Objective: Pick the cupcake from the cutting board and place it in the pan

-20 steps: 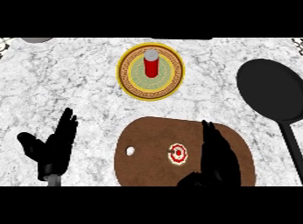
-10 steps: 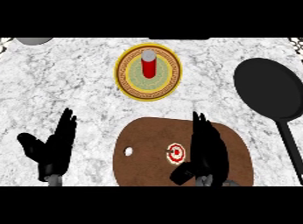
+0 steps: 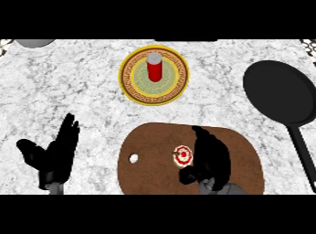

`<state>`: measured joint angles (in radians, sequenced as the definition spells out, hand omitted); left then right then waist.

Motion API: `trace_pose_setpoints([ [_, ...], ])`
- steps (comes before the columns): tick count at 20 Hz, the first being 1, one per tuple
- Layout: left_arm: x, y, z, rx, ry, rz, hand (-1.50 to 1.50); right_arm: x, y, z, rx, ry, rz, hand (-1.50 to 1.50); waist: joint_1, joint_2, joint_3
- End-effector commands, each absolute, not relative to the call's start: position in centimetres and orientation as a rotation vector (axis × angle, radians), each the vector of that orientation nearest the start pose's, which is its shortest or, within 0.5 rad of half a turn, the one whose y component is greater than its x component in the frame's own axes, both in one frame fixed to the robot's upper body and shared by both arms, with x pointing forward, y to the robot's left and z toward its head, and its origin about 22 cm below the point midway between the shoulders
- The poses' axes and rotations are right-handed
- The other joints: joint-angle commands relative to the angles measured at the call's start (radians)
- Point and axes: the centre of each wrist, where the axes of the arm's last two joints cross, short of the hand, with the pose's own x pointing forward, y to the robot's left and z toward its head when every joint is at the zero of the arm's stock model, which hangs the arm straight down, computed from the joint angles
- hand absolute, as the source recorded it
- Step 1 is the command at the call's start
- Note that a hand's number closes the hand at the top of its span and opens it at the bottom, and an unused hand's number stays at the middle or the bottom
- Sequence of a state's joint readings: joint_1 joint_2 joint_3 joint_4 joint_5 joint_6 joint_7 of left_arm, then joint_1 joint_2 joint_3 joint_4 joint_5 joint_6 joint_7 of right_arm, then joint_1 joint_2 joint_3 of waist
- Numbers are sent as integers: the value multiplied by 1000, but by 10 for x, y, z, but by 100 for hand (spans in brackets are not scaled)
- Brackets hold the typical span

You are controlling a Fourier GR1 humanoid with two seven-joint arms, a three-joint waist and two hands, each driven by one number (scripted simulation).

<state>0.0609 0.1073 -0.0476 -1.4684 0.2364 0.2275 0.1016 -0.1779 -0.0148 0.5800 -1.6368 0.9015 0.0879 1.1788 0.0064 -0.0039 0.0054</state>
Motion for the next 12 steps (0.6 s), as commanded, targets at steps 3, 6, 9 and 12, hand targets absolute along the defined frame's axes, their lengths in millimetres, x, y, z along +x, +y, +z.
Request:
trace_pose_setpoints([
  [3, 216, 231, -36, 83, -1232, 290, 0, 233, -84, 30, -872, -787, 792, 150, -4, 3, -5],
  [6, 214, 244, -37, 66, -1246, 263, 0, 226, -67, 22, -912, -798, 793, 150, -1, 3, -5],
  [9, 207, 253, -53, 80, -1216, 282, 0, 227, -73, 41, -906, -813, 778, 150, -5, 3, -6],
  [12, 217, 237, -51, 74, -1234, 269, 0, 227, -78, 33, -925, -782, 789, 150, -9, 3, -6],
])
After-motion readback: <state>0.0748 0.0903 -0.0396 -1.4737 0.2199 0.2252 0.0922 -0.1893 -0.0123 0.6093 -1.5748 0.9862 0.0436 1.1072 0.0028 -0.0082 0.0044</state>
